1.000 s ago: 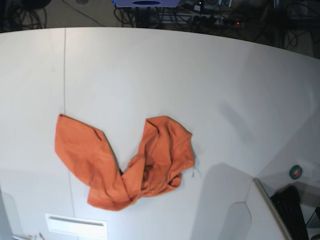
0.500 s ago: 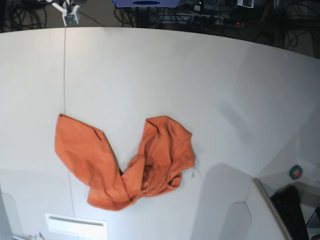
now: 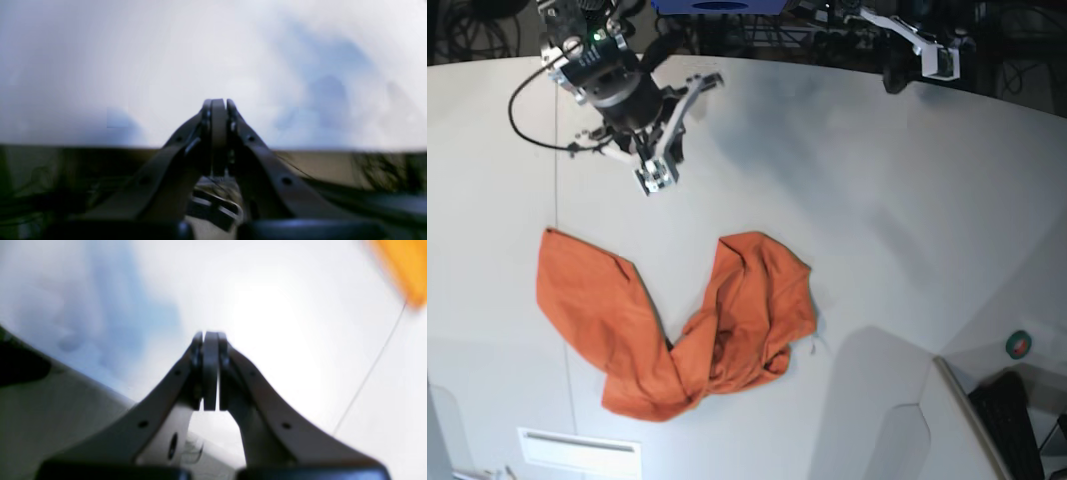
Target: Layout the t-shirt on the table in an organized manner, then fold the t-shirt properly
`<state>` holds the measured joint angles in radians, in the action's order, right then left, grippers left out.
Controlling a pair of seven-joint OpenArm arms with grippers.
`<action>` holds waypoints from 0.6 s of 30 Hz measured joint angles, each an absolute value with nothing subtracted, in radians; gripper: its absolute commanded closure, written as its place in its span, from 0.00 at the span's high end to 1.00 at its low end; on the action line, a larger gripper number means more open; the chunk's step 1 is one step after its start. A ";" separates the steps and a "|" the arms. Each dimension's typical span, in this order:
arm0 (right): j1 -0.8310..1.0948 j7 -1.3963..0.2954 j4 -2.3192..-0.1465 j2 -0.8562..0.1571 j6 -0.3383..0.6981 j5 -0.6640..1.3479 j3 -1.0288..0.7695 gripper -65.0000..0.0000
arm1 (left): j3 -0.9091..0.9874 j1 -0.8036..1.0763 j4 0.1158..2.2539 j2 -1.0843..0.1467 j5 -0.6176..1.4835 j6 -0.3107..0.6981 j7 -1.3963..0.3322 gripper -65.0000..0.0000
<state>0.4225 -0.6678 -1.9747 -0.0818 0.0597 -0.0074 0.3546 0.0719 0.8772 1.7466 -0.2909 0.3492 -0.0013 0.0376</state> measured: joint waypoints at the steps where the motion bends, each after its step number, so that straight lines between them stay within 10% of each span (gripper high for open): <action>1: 0.381 -0.672 -1.958 -0.082 0.060 -0.005 0.367 0.00 | 0.098 0.862 1.748 -0.278 0.374 -0.006 0.000 0.00; 3: 0.303 -0.716 -1.917 -0.082 0.025 -0.009 0.402 0.11 | 0.163 0.824 1.757 -0.249 0.438 -0.012 -0.080 0.00; 9: 0.107 -0.725 -1.744 -0.086 -0.019 -0.004 0.573 0.47 | 0.343 0.736 1.772 -0.190 0.622 -0.010 -0.207 0.60; 18: -0.186 -0.506 -1.265 -0.016 -0.202 0.003 0.891 0.48 | 0.386 0.726 1.795 -0.184 0.705 -0.015 -0.222 0.62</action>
<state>-0.1864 -0.5064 -1.2648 -0.0158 -0.2016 0.0032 0.8913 0.3859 0.7258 1.7947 -0.1837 0.7048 -0.0147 -0.2218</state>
